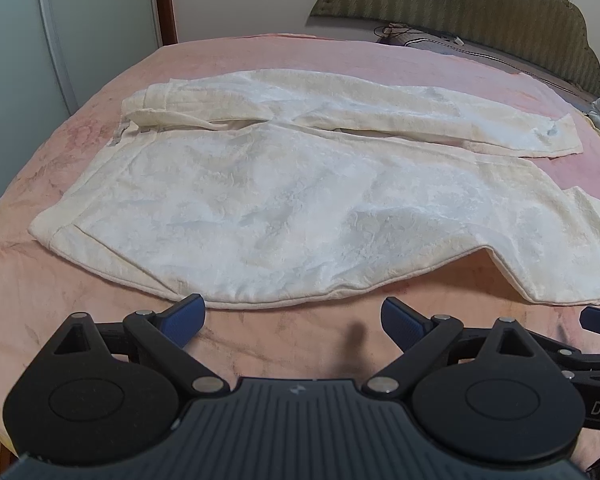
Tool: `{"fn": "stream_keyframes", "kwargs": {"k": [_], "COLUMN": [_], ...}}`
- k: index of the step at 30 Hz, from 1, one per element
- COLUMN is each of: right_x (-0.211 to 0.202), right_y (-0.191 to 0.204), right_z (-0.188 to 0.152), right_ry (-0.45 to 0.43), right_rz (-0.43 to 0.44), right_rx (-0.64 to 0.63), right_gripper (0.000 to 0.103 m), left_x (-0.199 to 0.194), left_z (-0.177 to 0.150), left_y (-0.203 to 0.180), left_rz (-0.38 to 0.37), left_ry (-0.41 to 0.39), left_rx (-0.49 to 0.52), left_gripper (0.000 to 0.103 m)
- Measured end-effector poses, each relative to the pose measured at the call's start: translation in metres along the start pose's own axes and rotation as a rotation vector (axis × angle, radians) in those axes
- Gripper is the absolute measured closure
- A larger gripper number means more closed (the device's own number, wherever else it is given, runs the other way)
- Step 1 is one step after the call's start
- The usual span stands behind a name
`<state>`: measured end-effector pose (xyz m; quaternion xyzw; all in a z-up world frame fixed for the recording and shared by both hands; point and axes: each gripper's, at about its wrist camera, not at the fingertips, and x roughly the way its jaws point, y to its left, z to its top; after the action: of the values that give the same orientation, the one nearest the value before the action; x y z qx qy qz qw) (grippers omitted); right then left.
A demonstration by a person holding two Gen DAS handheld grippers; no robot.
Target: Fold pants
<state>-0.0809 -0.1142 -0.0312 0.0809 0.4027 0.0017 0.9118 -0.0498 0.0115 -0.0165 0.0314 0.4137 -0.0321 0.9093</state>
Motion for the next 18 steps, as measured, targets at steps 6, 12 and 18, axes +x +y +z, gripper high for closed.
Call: {"fn": "stream_keyframes", "kwargs": {"k": [6,12,18], "right_x": [-0.0002,-0.0004,-0.0006], "right_y": [-0.0008,-0.0010,-0.0012], "right_z": [-0.0012,-0.0016,-0.0018], "right_ry": [-0.003,-0.003,0.000], "right_rz": [0.009,0.011,0.017], "right_rx": [0.002,0.005,0.007], "right_gripper": [0.000,0.000,0.000], "left_x": [-0.0004,-0.0003,0.0010], "left_z": [0.0000,-0.0002,-0.0014], "left_y": [-0.0001,-0.0002,-0.0001], "left_rz": [0.000,0.000,0.001], "left_ry": [0.002,0.002,0.008], "left_rx": [0.000,0.000,-0.003], "left_gripper": [0.006,0.006,0.006]}}
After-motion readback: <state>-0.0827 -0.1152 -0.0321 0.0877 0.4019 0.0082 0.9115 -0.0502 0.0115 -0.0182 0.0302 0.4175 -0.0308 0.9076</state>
